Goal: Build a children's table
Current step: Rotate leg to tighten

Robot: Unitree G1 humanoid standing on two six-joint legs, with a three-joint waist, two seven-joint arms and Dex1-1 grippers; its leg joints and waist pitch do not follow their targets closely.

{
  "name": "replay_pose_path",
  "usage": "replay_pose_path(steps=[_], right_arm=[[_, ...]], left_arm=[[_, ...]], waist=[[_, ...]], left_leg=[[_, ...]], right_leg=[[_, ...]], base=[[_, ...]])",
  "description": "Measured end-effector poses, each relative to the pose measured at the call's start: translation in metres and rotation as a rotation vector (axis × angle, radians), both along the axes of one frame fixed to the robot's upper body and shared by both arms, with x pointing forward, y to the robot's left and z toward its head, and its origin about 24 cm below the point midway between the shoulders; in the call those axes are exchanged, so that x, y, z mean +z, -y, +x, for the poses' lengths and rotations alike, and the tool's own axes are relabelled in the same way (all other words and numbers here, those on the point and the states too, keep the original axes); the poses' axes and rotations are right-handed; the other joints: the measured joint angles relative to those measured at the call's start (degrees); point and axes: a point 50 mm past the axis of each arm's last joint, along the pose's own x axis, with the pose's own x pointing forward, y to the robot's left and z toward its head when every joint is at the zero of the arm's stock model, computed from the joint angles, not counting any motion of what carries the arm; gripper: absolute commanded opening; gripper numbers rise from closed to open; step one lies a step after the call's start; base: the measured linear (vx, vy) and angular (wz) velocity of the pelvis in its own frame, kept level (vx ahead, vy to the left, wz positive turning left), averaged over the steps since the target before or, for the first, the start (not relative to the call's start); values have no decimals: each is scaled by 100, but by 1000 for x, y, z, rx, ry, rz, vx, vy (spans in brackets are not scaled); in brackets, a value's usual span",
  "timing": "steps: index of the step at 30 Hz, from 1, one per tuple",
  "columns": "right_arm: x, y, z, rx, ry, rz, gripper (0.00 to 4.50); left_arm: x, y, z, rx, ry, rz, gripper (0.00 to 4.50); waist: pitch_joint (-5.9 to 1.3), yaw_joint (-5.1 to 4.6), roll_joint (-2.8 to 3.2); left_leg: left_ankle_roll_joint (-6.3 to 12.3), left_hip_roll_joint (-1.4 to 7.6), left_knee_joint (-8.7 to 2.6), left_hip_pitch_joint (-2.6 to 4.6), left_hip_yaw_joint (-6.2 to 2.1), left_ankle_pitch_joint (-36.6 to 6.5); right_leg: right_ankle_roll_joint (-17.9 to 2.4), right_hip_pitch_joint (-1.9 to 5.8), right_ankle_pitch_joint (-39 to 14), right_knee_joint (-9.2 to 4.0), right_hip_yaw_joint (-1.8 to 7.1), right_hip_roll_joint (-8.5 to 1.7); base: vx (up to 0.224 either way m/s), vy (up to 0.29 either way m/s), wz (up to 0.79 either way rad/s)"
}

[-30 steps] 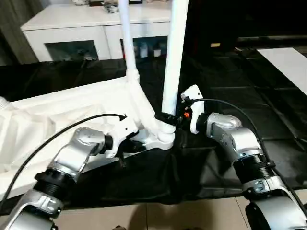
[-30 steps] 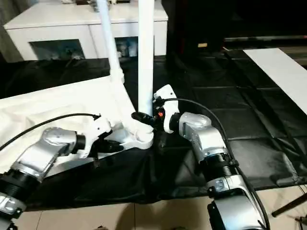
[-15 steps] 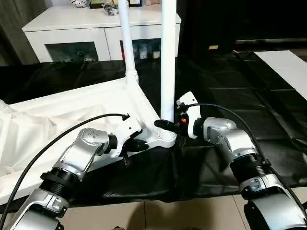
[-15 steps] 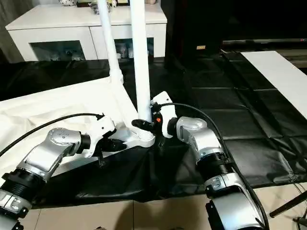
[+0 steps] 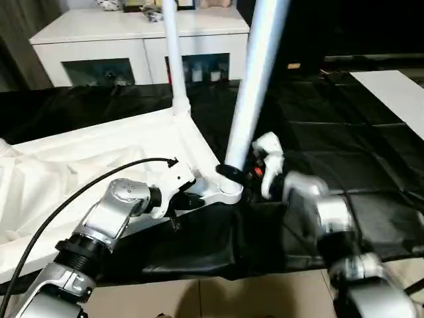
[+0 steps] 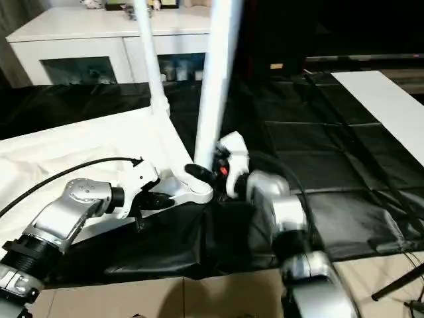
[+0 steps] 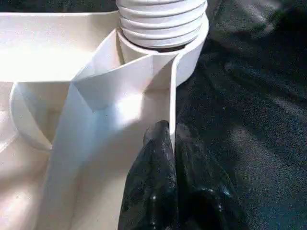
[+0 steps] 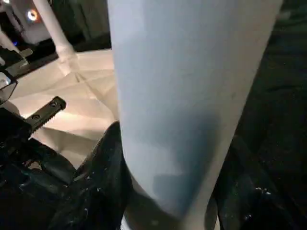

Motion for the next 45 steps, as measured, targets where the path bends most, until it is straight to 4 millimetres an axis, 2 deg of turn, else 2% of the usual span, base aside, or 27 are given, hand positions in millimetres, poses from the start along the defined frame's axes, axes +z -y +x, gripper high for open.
replay_pose_path(steps=[7,12,15,18,23,29,33,38,45], right_arm=[[-6,0,-7,-38,85,-24,193],[-10,-4,-13,-25,158,-110,193],[-10,-6,-13,-7,185,-152,193],[-9,-7,-12,12,187,-173,193],[-5,-10,-7,52,164,-199,193],[7,-11,9,155,67,-247,192],[11,-8,12,254,21,-307,192],[13,-7,13,295,5,-323,192],[13,-9,15,310,-5,-332,192]], left_arm=[[-3,1,1,19,14,0,0],[-5,1,1,29,10,0,0],[-6,2,1,29,6,-1,0],[-7,1,0,31,3,-1,0],[-7,-2,0,33,5,4,0],[-6,-6,-1,30,7,15,0],[-7,-5,-4,8,1,10,0],[-6,-4,-5,-6,-5,8,0],[-6,-6,-5,-4,-5,17,0]], waist=[[0,-34,10],[8,-75,26],[9,-111,27],[8,-160,25],[8,-182,19],[9,-194,-3],[2,-169,-26],[-13,-142,-52],[-14,-148,-49]], left_leg=[[1,0,0,9,-7,0],[4,1,-17,51,-31,-2],[7,7,-24,67,-50,-4],[15,6,-26,80,-51,-8],[15,4,-35,91,-49,-8],[15,6,-43,96,-52,-8],[15,6,-44,96,-51,-8],[14,0,-42,103,-43,-8],[12,4,-52,114,-49,-9]], right_leg=[[1,25,-1,-21,-13,0],[3,108,-2,-132,-68,-2],[3,163,-2,-221,-130,-17],[3,198,-2,-268,-139,-20],[2,200,-2,-275,-138,-21],[2,186,-1,-274,-146,-19],[1,188,-1,-272,-138,-19],[1,183,-1,-223,-110,-19],[1,171,-1,-182,-117,-14]], base=[[0,0,0],[0,0,0],[0,0,0],[0,0,0],[0,0,0],[0,0,0],[0,0,0],[0,0,0],[0,0,0]])
